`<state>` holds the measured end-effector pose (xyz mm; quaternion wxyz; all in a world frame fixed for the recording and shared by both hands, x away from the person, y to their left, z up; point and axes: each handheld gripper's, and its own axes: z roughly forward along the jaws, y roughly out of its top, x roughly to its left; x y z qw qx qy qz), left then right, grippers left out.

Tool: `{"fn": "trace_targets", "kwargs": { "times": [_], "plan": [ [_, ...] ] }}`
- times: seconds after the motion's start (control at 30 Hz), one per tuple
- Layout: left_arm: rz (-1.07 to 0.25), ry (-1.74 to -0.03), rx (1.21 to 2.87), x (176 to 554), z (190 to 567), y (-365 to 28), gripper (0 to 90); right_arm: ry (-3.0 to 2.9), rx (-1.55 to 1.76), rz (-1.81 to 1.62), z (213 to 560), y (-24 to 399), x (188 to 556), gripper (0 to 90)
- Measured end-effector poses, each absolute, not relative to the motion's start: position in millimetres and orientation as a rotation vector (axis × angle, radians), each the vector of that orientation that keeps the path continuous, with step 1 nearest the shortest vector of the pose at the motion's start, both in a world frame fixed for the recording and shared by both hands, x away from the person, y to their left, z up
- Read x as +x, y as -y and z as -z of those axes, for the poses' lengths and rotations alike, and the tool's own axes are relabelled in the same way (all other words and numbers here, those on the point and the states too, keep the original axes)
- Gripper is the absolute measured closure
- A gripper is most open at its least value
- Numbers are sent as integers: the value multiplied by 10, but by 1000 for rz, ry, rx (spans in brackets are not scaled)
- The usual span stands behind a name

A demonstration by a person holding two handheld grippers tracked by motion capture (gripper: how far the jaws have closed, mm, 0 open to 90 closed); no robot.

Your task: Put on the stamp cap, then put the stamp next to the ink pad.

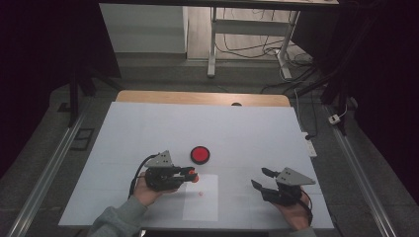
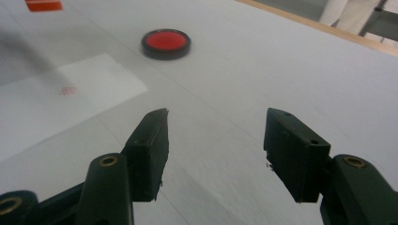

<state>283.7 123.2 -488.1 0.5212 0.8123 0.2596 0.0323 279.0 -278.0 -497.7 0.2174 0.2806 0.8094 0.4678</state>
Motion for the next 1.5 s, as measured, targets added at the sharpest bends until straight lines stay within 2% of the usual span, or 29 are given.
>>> {"fn": "trace_targets", "kwargs": {
  "times": [0.33, 0.73, 1.5],
  "plan": [
    [-103, -645, 1931, 2858, 4842, -1294, 728, -2212, 842, -1272, 5022, 3080, 2769, 414],
    [-128, -676, 1928, 2896, 4845, -1322, 728, -2217, 819, -1273, 5018, 3051, 2789, 414],
    [-260, -771, 1927, 3099, 4804, -1429, 727, -2227, 806, -1270, 5034, 3012, 2810, 415]
  ]
}}
